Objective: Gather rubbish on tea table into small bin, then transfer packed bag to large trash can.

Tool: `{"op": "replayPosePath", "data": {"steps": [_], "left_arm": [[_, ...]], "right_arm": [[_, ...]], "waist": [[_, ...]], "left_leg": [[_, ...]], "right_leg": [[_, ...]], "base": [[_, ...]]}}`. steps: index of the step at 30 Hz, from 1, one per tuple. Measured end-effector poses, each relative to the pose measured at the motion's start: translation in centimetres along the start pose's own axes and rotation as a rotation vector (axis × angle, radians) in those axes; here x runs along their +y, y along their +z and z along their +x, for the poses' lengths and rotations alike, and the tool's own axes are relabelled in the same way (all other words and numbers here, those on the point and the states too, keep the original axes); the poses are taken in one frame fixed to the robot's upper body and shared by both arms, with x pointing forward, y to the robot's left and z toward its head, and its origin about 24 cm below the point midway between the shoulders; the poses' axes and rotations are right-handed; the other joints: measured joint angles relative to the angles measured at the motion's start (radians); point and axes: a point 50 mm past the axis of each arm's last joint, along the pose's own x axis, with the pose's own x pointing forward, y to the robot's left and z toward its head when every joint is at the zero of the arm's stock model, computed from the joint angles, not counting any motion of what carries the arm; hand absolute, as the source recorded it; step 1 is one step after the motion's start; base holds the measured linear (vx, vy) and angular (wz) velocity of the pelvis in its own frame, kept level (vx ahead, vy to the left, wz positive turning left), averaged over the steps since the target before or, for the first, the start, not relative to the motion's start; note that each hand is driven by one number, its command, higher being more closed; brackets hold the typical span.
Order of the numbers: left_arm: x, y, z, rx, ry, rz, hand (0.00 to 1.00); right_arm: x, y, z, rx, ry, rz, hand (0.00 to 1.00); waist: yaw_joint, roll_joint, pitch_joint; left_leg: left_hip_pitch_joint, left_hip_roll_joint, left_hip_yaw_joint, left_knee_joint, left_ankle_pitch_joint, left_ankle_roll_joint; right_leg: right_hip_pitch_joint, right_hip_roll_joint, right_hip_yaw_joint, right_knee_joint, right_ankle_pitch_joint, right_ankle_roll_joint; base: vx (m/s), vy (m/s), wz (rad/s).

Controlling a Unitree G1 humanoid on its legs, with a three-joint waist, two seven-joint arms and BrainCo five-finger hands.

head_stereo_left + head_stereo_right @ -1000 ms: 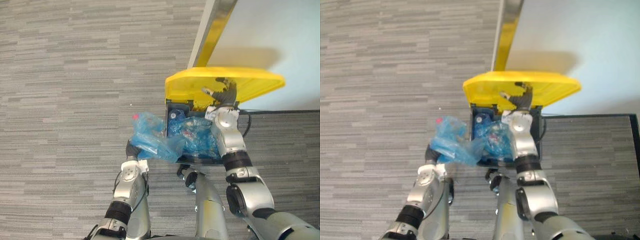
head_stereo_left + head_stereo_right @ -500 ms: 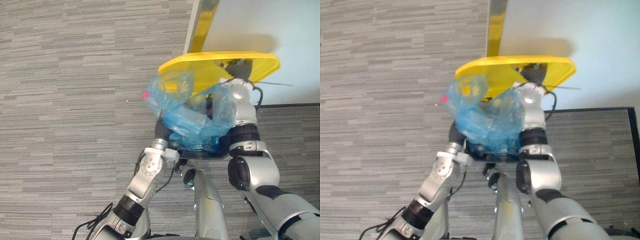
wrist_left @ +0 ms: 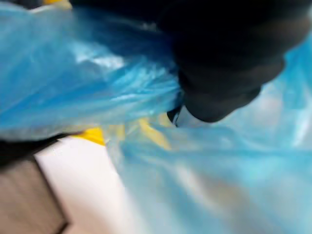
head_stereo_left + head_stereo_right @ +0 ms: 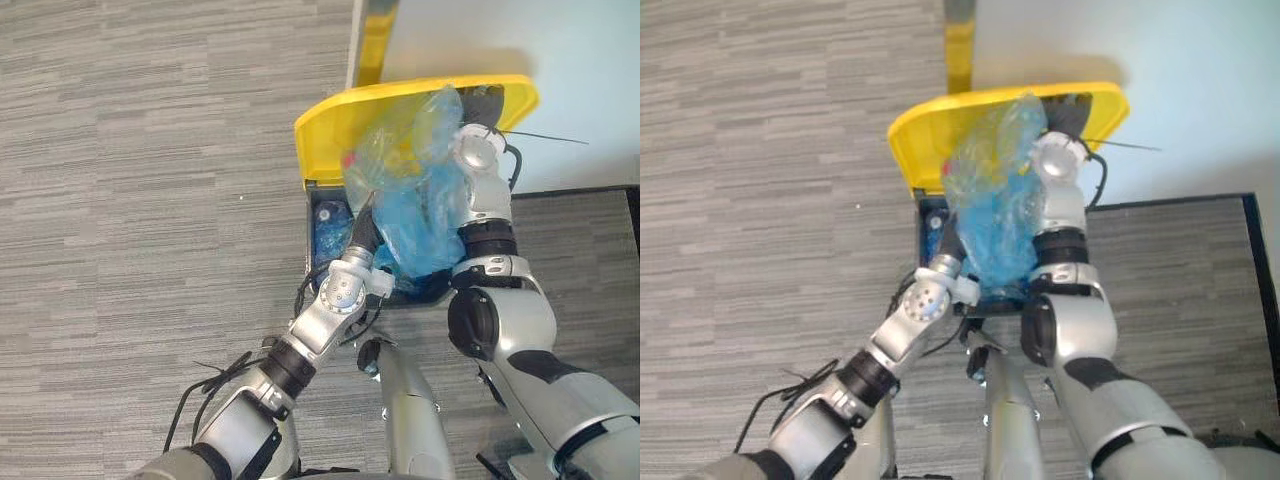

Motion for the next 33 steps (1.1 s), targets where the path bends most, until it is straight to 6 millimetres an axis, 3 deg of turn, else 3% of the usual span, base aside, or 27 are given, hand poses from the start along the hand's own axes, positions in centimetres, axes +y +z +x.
{"op": "replayPosePath", "data": {"steps": [6, 11, 12, 16, 20, 29, 33], "left_arm": [[2.6, 0.5, 2.5, 0.036, 0.119, 0.026, 1.00], [5.2, -0.4, 3.1, 0.110, 0.225, 0.004, 1.00], [5.6, -0.6, 3.0, 0.125, 0.243, 0.000, 0.00], [6.3, -1.1, 3.0, 0.157, 0.270, -0.005, 0.00], [6.5, -1.4, 2.9, 0.170, 0.279, -0.006, 0.00], [7.3, -1.1, 3.0, 0.159, 0.292, 0.056, 0.00], [8.2, -1.5, 2.7, 0.178, 0.306, 0.104, 0.00]], "right_arm": [[2.0, 3.7, -0.8, -0.153, 0.060, 0.006, 0.00], [2.7, 6.1, -1.5, -0.281, 0.101, -0.016, 0.00], [2.8, 6.3, -1.6, -0.299, 0.109, -0.028, 0.00], [3.4, 8.4, -2.4, -0.425, 0.170, -0.057, 0.00], [4.5, 8.2, -3.0, -0.436, 0.229, -0.074, 0.00], [5.2, 6.9, -3.5, -0.418, 0.299, -0.120, 0.00], [4.5, 4.7, -3.3, -0.362, 0.306, -0.157, 0.00]], "waist": [[-0.020, -0.046, 0.038], [-0.041, -0.062, 0.076], [-0.044, -0.062, 0.082], [-0.046, -0.064, 0.084], [-0.049, -0.064, 0.084], [-0.042, -0.064, 0.084], [-0.037, -0.065, 0.083]], "left_leg": [[-0.094, 0.022, 0.014, 0.050, -0.006, -0.007], [-0.148, 0.025, 0.023, 0.085, -0.013, 0.000], [-0.157, 0.029, 0.023, 0.094, -0.017, 0.000], [-0.218, 0.040, 0.030, 0.129, -0.029, -0.005], [-0.218, 0.044, 0.031, 0.131, -0.030, -0.003], [-0.213, 0.042, 0.035, 0.132, -0.030, -0.003], [-0.168, 0.037, 0.035, 0.130, -0.031, -0.002]], "right_leg": [[-0.079, 0.022, 0.014, -0.015, 0.030, 0.005], [-0.126, 0.025, 0.028, -0.013, 0.045, 0.004], [-0.132, 0.028, 0.028, -0.012, 0.047, 0.005], [-0.192, 0.032, 0.036, 0.007, 0.054, 0.011], [-0.193, 0.036, 0.037, 0.007, 0.054, 0.010], [-0.192, 0.034, 0.042, 0.012, 0.055, 0.011], [-0.152, 0.027, 0.042, 0.024, 0.049, 0.008]], "base": [[-0.04, -0.001, -0.15], [-0.06, 0.013, -0.09], [-0.07, 0.007, -0.12], [-0.06, -0.007, -0.13], [-0.03, -0.015, -0.03], [-0.03, -0.015, 0.00], [-0.03, -0.011, 0.03]]}}
